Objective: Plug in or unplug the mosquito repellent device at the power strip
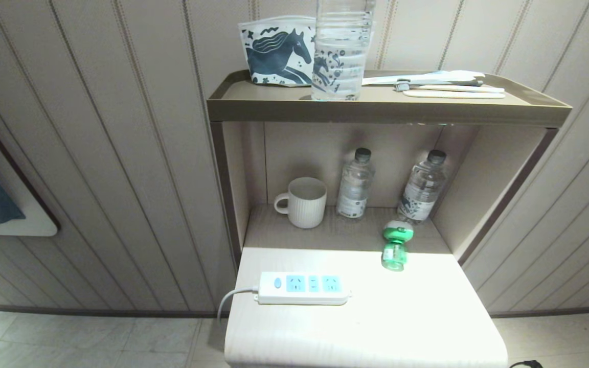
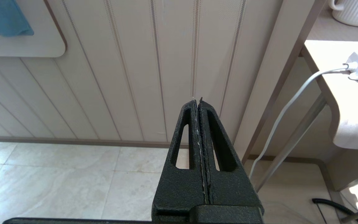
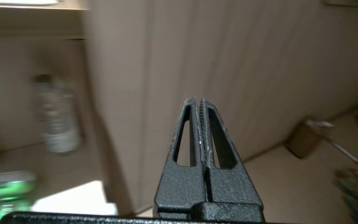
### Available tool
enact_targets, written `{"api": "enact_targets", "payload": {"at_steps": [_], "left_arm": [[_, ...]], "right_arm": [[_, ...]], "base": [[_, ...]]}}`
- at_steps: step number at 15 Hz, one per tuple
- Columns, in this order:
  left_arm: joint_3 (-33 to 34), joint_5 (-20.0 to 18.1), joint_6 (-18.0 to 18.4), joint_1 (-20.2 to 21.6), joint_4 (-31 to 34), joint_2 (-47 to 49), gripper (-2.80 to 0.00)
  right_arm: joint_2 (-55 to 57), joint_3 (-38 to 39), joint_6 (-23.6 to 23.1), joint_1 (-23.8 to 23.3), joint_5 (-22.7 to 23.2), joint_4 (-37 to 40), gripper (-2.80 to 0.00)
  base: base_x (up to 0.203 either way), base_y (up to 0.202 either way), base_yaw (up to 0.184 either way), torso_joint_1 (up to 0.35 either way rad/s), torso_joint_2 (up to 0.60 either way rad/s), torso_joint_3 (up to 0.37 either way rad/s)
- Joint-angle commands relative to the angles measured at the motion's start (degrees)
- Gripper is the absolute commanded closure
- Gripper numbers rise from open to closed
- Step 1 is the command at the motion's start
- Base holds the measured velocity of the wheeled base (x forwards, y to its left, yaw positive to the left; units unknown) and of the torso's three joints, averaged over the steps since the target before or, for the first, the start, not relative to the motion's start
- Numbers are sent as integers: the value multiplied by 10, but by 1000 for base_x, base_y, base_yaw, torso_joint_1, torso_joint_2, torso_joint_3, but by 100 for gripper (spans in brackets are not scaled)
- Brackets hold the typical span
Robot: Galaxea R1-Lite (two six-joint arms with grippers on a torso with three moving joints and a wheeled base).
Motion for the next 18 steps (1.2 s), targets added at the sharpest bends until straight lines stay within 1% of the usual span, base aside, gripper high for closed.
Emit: {"api": "enact_targets", "payload": {"at_steps": [1, 2, 3, 4, 6, 7, 8, 9, 11, 12, 13, 14, 16, 17, 18], "left_arm": [[-1, 0, 0, 0, 0, 1, 0], [-1, 0, 1, 0, 0, 1, 0], [-1, 0, 1, 0, 1, 0, 0], [-1, 0, 0, 0, 0, 0, 0], [-1, 0, -3, 0, 0, 0, 0], [-1, 0, -4, 0, 0, 0, 0], [-1, 0, -6, -1, 0, 0, 0], [-1, 0, -6, 0, 0, 0, 0], [-1, 0, -6, 0, 0, 0, 0], [-1, 0, -6, -1, 0, 0, 0], [-1, 0, -5, 0, 0, 0, 0], [-1, 0, -4, 0, 0, 0, 0], [-1, 0, -4, 0, 0, 0, 0], [-1, 0, -4, -1, 0, 0, 0], [-1, -2, -4, 0, 0, 0, 0]], "right_arm": [[-199, 3, 4, -66, 9, 205, 0], [-238, 44, 8, -81, 14, 234, 0], [-255, 99, 15, -91, 15, 244, 0], [-267, 168, 28, -100, 9, 236, 0], [-282, 262, 45, -112, -2, 184, 0], [-287, 283, 56, -117, -8, 138, 0], [-289, 285, 60, -128, -11, 118, 0], [-289, 285, 60, -161, -11, 117, 0], [-299, 285, 56, -253, 1, 138, 0], [-317, 285, 56, -283, 10, 156, 0], [-350, 284, 55, -286, 31, 181, 0], [-399, 279, 51, -279, 85, 213, 0], [-442, 273, 59, -270, 274, 250, 0], [-443, 271, 70, -268, 380, 268, 0], [-443, 269, 78, -267, 462, 286, 0]], "base": [[0, 0, 0, 0, 0, 0], [0, 0, 0, 0, 0, 0], [0, 0, 0, 0, 0, 0], [0, 0, 0, 0, 0, 0], [0, 0, 0, 0, 0, 0], [0, 0, 0, 0, 0, 0], [0, 0, 0, 0, 0, 0], [0, 0, 0, 0, 0, 0], [0, 0, 0, 0, 0, 0], [0, 0, 0, 0, 0, 0], [0, 0, 0, 0, 0, 0], [0, 0, 0, 0, 0, 0], [0, 0, 0, 0, 0, 0], [0, 0, 0, 0, 0, 0], [0, 0, 0, 0, 0, 0]]}}
